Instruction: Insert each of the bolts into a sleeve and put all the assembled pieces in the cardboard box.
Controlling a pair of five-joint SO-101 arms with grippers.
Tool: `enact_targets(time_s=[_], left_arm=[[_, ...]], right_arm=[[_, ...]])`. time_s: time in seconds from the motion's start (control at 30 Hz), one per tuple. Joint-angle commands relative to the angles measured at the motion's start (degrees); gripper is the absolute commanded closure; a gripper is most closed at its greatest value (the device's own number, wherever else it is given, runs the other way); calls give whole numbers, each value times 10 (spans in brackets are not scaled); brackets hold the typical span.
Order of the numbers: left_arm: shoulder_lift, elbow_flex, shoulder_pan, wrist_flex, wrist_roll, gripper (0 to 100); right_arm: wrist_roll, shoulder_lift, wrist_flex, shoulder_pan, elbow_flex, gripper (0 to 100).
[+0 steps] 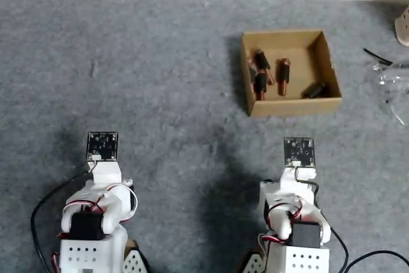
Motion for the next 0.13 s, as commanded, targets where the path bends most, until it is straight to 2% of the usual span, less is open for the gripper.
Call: enact_targets(time_s=[0.0,0.1], left_arm=[[-7,11,-8,3,-4,993],[-7,11,-8,3,-4,993]], right_arm=[[-4,-2,4,-5,80,833],[-4,-2,4,-5,80,833]])
